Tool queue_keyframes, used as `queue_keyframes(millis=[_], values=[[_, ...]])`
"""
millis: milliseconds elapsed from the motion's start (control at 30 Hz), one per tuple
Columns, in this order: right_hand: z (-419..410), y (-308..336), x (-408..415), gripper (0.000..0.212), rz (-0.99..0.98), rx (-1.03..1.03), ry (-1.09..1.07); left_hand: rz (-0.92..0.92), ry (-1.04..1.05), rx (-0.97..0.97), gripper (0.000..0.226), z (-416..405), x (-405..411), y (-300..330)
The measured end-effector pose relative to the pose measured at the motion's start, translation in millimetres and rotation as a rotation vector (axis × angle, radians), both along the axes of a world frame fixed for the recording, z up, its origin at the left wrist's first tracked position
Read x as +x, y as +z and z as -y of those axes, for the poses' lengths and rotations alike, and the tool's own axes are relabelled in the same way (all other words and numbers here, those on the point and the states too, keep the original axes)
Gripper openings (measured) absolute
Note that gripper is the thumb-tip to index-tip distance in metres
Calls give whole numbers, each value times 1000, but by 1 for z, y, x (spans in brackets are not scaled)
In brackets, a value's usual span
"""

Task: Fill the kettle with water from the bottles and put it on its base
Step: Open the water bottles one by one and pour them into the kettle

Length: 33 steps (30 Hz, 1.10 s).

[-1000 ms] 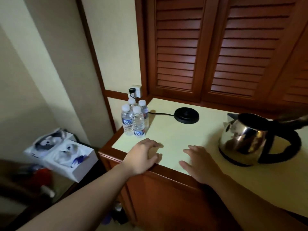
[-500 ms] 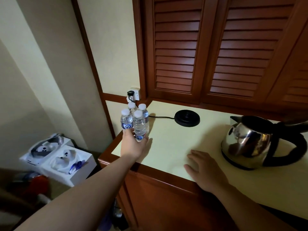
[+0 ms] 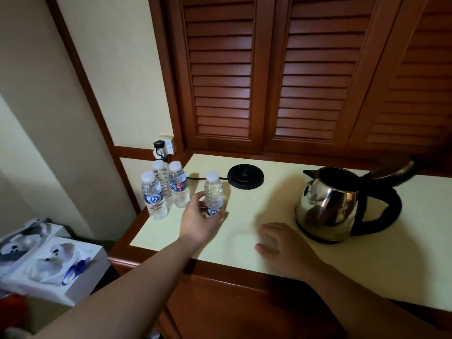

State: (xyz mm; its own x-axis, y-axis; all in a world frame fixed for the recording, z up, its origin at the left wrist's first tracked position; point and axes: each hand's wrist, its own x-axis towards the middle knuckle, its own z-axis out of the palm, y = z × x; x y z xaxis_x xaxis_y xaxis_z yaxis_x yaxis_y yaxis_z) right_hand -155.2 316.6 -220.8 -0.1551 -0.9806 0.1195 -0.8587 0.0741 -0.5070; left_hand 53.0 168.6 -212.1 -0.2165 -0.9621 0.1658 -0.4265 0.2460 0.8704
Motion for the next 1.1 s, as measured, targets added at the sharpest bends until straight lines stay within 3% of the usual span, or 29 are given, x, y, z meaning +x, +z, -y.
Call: queue_keyframes(millis=[133,233,400,500,700,800,1033,1100], values=[[5,32,-16,52,-94,-49,-55,28,-113,-23,71,3,-18,-8],[14,61,-20,52,-71,-109,-53,-52,-219,42,79,5,-31,-2],[28,90,-14,42,28,-207,-56,-103,-366,63,57,8,-47,4],[38,99,-6,48,82,-240,-63,-105,-444,83,47,5,-51,1],[48,105,1,40,17,-299,-114,-101,-551,92,57,-4,-60,-2],[50,111,-3,44,-45,-252,-112,-97,-545,86,52,-4,-61,-2],[50,128,-11,17,-58,-66,151,-113,-621,140,41,4,-59,0],[50,134,-15,19,-50,-11,195,-128,-638,168,43,6,-58,0]])
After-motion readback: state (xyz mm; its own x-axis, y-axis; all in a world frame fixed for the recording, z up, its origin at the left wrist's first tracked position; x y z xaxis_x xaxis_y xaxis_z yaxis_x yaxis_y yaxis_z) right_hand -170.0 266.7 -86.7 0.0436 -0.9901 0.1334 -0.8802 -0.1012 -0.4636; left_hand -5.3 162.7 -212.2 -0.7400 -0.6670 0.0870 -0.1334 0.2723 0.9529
